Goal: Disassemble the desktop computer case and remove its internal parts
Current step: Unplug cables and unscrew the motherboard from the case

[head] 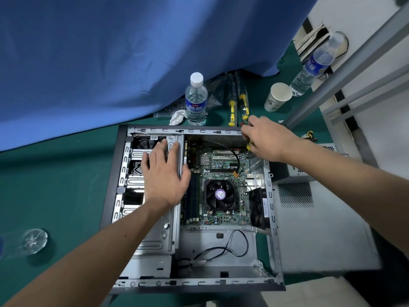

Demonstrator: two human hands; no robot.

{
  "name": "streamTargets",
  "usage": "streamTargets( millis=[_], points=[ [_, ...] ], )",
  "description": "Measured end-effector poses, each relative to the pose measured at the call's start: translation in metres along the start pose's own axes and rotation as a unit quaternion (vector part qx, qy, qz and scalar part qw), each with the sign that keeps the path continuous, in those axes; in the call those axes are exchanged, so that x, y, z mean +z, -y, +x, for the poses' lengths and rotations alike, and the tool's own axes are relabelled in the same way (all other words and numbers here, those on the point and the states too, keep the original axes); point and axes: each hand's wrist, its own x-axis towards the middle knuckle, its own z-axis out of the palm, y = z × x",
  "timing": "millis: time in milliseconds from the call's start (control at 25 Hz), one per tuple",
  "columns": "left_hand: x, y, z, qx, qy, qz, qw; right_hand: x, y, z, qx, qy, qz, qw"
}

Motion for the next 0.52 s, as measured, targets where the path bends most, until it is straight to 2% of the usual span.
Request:
streamTargets(
  millis=[520],
  points=[
    [-0.001,0.001,0.0,-0.001,0.004,-0.011,1.0,-0.028,-0.009,-0.029,0.006,-0.066,0.064,0.996]
  ],
)
